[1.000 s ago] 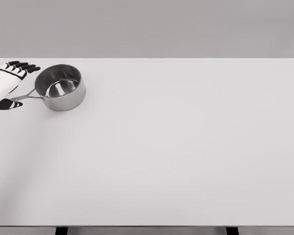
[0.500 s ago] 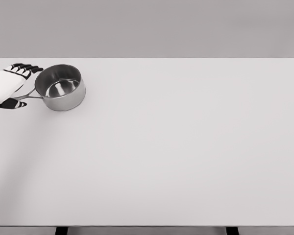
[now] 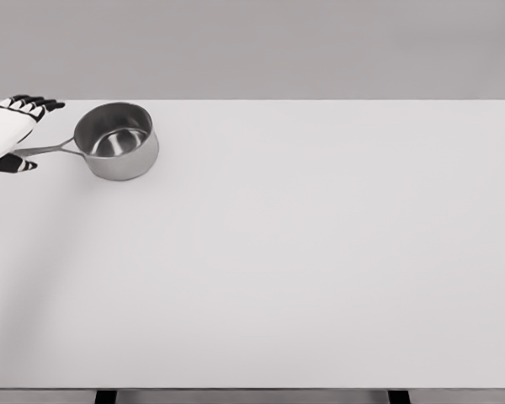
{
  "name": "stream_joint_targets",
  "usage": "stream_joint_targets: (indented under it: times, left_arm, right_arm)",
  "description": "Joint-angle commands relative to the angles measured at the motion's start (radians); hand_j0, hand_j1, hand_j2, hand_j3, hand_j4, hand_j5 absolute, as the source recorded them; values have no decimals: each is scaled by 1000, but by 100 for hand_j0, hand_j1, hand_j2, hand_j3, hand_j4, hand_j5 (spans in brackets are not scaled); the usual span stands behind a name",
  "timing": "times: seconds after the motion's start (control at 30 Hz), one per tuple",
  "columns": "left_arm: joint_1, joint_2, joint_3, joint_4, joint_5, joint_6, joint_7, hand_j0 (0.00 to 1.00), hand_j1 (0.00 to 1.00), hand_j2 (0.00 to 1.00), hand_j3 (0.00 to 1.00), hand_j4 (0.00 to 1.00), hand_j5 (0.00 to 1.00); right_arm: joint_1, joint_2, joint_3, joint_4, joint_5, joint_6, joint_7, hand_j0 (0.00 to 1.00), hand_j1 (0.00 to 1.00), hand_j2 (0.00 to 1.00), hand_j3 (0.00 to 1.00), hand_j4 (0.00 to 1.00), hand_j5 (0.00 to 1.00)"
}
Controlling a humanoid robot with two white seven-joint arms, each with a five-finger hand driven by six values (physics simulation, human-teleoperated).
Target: Rotate pot handle
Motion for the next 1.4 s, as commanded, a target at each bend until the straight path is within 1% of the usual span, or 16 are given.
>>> stream_joint_targets:
  times: [0.0, 0.07, 0.13, 0.2, 0.27, 0.63, 0.67, 0.7, 0.73, 0.9, 1.03, 1.1, 1.23, 1.37]
  left_arm:
    - [0, 0, -1, 17, 1, 1, 1, 100, 100, 100, 100, 100, 100]
    - [-18, 0, -4, 22, -3, 1, 1, 100, 100, 100, 100, 100, 100]
    - [-23, 0, -4, 22, -5, 1, 1, 100, 100, 100, 100, 100, 100]
    - [-37, 0, -4, 52, -5, 1, 1, 100, 100, 100, 100, 100, 100]
    - [-44, -1, -6, 66, -5, 1, 1, 100, 100, 100, 100, 100, 100]
    - [-69, -1, -6, 72, -8, 1, -1, 100, 100, 100, 100, 100, 100]
    - [-75, 0, -6, 95, -8, 1, -1, 100, 100, 100, 100, 100, 100]
    - [-94, 0, -6, 127, -13, 1, -1, 100, 100, 100, 100, 100, 100]
    - [-100, -1, -6, 140, -19, 1, 1, 100, 100, 100, 100, 100, 100]
    - [-121, -7, -6, 164, -26, 1, 1, 100, 100, 100, 100, 100, 100]
    - [-156, -15, -6, 203, -29, 1, 1, 100, 100, 100, 100, 100, 100]
    - [-169, -15, -6, 207, -45, 1, 1, 100, 100, 100, 100, 100, 100]
    - [-184, -20, -6, 207, -48, 1, 1, 100, 100, 100, 100, 100, 100]
    - [-198, -20, -6, 229, -49, 1, 1, 100, 100, 100, 100, 100, 100]
  right_arm:
    - [0, 0, 0, 0, 0, 0, 0, 100, 100, 100, 100, 100, 100]
    - [0, 0, 0, 0, 0, 0, 0, 100, 100, 100, 100, 100, 100]
    - [0, 0, 0, 0, -1, 0, 0, 100, 100, 100, 100, 100, 100]
    - [0, 0, 0, 0, 0, 0, 0, 100, 100, 100, 100, 100, 100]
    - [0, 0, 0, 0, -1, 0, 0, 100, 100, 100, 100, 100, 100]
    - [0, 0, 0, 0, 0, 0, 0, 100, 100, 100, 100, 100, 100]
    - [0, 0, 0, 0, 0, 0, 0, 100, 100, 100, 100, 100, 100]
    - [0, 0, 0, 0, 0, 0, 0, 100, 100, 100, 100, 100, 100]
    - [0, 0, 0, 0, 0, 0, 0, 100, 100, 100, 100, 100, 100]
    - [0, 0, 0, 0, 0, 0, 0, 100, 100, 100, 100, 100, 100]
    - [0, 0, 0, 0, 0, 0, 0, 100, 100, 100, 100, 100, 100]
    - [0, 0, 0, 0, 0, 0, 0, 100, 100, 100, 100, 100, 100]
    - [0, 0, 0, 0, -1, 0, 0, 100, 100, 100, 100, 100, 100]
    - [0, 0, 0, 0, -1, 0, 0, 100, 100, 100, 100, 100, 100]
